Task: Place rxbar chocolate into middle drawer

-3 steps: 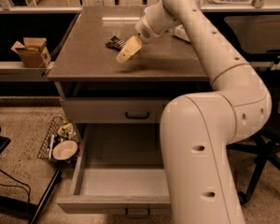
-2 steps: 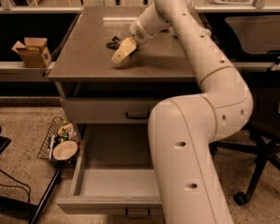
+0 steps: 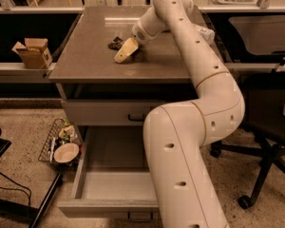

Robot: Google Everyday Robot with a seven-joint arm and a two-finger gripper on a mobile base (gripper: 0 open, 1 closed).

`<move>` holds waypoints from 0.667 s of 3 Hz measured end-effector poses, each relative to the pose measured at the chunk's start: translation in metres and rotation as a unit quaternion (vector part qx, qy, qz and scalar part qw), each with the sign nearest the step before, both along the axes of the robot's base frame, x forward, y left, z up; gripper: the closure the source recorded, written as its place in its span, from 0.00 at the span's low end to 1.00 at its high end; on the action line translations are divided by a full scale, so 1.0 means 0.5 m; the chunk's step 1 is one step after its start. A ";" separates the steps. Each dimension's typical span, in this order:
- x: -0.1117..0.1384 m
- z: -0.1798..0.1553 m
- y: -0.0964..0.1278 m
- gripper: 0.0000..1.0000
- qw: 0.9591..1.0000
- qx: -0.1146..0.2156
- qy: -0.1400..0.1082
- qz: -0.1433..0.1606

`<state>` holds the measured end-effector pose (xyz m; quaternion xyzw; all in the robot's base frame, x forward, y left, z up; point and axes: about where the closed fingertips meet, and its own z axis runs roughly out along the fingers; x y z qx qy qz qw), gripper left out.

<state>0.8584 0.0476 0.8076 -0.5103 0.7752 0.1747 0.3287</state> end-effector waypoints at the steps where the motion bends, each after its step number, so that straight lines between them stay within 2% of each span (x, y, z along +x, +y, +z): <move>1: 0.017 -0.019 -0.009 0.17 1.000 -0.011 0.001 -0.018; 2: 0.018 -0.010 -0.009 0.41 1.000 -0.011 0.001 -0.019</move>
Offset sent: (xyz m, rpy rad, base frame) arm 0.0300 -0.0190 -0.0229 -0.0800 0.0532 -0.0797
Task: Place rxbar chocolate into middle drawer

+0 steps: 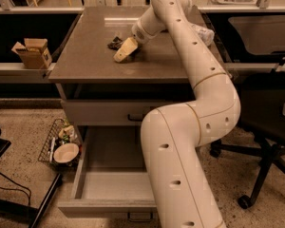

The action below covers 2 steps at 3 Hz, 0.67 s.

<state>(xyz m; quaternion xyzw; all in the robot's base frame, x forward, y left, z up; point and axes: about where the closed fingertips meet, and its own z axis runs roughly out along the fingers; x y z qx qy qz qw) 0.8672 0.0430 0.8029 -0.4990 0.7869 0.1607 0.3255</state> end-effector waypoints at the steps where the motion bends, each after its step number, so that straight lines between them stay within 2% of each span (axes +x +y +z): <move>1: -0.003 0.011 0.000 0.63 1.000 0.000 0.000 0.000; 2: -0.005 0.024 0.001 0.87 1.000 0.000 0.000 0.000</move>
Offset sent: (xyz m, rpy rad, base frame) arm -0.0013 0.0002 0.0049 0.0000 -0.0001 -0.0001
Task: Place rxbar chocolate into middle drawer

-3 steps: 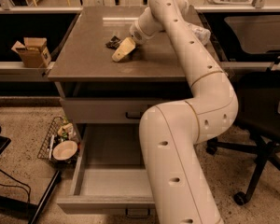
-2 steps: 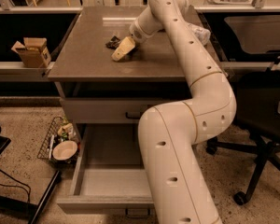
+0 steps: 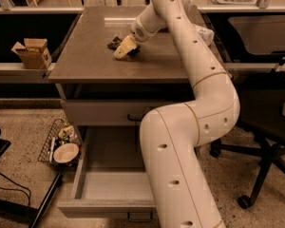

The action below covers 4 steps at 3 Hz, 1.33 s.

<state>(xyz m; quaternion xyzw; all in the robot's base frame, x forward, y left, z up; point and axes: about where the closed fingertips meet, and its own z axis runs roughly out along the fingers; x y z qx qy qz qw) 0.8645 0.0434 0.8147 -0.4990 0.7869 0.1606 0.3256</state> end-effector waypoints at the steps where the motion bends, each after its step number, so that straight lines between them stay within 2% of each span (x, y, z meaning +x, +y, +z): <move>1: -0.008 0.009 0.001 1.00 1.000 0.000 0.000 0.000; 2: -0.008 0.008 0.001 1.00 1.000 0.000 0.000 0.000; 3: -0.015 0.008 0.003 1.00 1.000 0.003 -0.001 0.013; 4: -0.043 0.043 -0.017 1.00 0.999 0.017 -0.006 0.037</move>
Offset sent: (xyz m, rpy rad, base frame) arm -0.0024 0.0004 0.0041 0.0000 -0.0002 -0.0001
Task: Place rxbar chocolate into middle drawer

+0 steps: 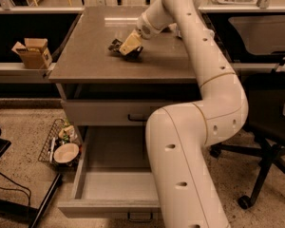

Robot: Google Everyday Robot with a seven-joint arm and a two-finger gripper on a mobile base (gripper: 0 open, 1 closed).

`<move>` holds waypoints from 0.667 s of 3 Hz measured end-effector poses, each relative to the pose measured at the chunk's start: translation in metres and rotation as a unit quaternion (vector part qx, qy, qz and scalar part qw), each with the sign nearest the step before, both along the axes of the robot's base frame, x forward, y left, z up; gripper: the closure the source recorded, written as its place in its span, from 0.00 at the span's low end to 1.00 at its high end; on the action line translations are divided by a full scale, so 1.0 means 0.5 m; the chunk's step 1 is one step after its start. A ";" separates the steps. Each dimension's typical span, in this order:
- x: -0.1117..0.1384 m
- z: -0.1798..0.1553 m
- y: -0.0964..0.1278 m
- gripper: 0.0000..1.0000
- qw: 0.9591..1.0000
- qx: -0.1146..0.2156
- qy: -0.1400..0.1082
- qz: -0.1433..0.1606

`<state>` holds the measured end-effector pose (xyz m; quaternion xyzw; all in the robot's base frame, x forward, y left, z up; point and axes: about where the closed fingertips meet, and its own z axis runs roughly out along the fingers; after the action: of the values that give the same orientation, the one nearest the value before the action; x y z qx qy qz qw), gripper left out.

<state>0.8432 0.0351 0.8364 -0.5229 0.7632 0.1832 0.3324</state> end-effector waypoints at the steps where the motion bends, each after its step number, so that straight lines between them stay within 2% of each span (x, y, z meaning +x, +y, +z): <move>1: -0.046 0.046 -0.043 1.00 1.000 0.000 0.004 0.020; 2: -0.099 0.083 -0.104 1.00 0.999 -0.015 0.020 0.027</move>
Offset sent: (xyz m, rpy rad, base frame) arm -0.1531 -0.0912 0.0469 -0.0798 0.0806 0.0648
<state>0.7939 -0.0171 0.8778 -0.5444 0.7579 0.1911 0.3046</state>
